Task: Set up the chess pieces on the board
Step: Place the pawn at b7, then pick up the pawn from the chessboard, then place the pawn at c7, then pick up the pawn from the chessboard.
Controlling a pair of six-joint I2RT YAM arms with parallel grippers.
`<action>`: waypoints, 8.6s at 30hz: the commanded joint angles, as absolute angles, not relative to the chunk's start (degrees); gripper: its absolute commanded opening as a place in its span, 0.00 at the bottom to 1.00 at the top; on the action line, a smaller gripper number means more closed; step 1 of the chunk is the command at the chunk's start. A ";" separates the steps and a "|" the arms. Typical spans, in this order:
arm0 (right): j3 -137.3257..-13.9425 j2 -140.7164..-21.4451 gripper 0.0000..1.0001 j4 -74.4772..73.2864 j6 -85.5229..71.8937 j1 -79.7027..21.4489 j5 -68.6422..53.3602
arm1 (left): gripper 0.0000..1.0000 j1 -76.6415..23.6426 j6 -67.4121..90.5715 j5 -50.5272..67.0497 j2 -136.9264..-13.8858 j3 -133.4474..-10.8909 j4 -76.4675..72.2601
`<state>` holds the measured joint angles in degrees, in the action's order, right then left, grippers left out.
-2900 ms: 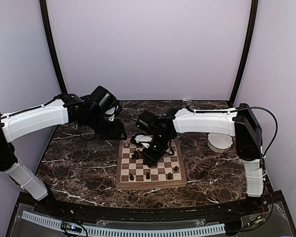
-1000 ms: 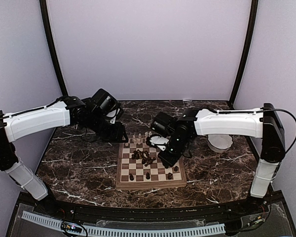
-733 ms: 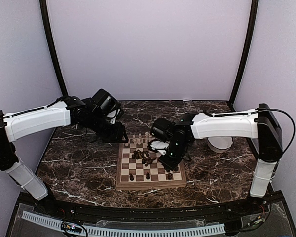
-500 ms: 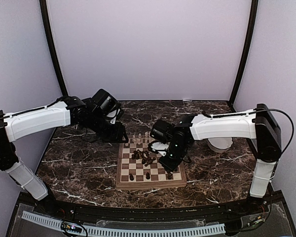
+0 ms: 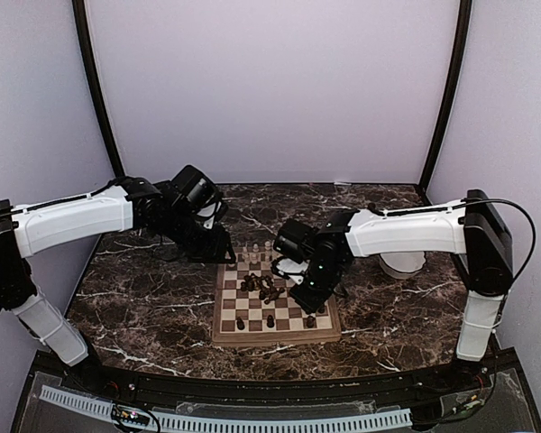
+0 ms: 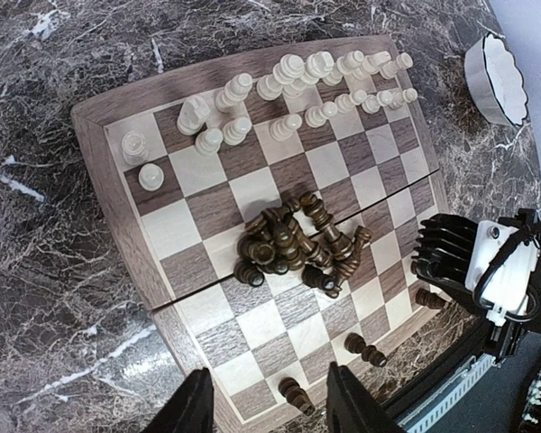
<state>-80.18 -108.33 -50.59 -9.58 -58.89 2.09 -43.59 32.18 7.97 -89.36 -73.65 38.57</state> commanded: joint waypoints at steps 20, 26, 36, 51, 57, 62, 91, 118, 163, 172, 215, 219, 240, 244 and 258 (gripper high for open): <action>-91.49 -107.80 0.25 -52.47 -7.84 -57.74 -0.87 | 0.45 -43.18 30.77 7.75 -90.57 -75.08 39.38; -97.49 -112.96 0.20 -52.36 -5.73 -57.74 -2.15 | 0.45 -43.13 30.67 6.99 -90.01 -75.32 40.47; -104.70 -121.38 0.26 -52.31 -5.76 -57.79 -7.56 | 0.45 -41.80 29.65 4.89 -87.15 -74.14 42.93; -111.35 -128.03 0.25 -54.26 -7.61 -58.61 -8.51 | 0.46 -40.07 28.30 4.90 -83.53 -70.85 42.86; -111.78 -128.66 0.22 -55.43 -7.73 -59.01 -8.34 | 0.46 -40.05 28.66 4.97 -82.76 -69.98 42.85; -111.46 -129.23 0.21 -56.22 -8.02 -59.31 -8.08 | 0.46 -40.07 29.34 5.16 -81.85 -69.02 42.56; -98.54 -112.80 0.06 -55.87 -8.53 -60.47 -2.63 | 0.46 -40.07 33.06 7.05 -80.52 -65.91 40.00; -84.86 -109.69 0.06 -49.26 -12.12 -62.01 -0.55 | 0.45 -40.03 34.84 9.64 -82.89 -66.39 37.87; -84.28 -113.33 0.19 -48.64 -12.29 -62.14 2.38 | 0.45 -40.08 32.76 9.91 -86.11 -69.03 38.63; -84.99 -111.51 0.27 -49.23 -13.18 -62.05 3.72 | 0.45 -40.08 31.77 9.71 -86.65 -69.31 38.88; -76.73 -98.28 0.30 -40.96 -15.90 -57.77 2.30 | 0.34 -41.12 19.01 19.54 -109.86 -83.65 43.33; -76.88 -98.50 0.30 -41.04 -15.58 -57.66 2.06 | 0.34 -41.08 18.98 19.09 -111.19 -84.68 44.14; -77.25 -99.17 0.30 -40.98 -14.95 -57.39 1.42 | 0.07 -41.13 17.55 15.33 -107.18 -85.05 48.64; -77.43 -99.36 0.31 -40.99 -14.87 -57.38 1.34 | 0.07 -41.07 16.92 14.87 -104.38 -82.84 49.31; -78.39 -100.36 0.31 -41.20 -14.60 -57.31 0.54 | 0.07 -44.79 14.16 21.72 -95.92 -71.21 45.63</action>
<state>-77.12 -100.07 -42.15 -15.05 -57.63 1.08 -42.52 16.10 19.42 -98.17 -72.90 45.84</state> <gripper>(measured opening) 0.307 0.113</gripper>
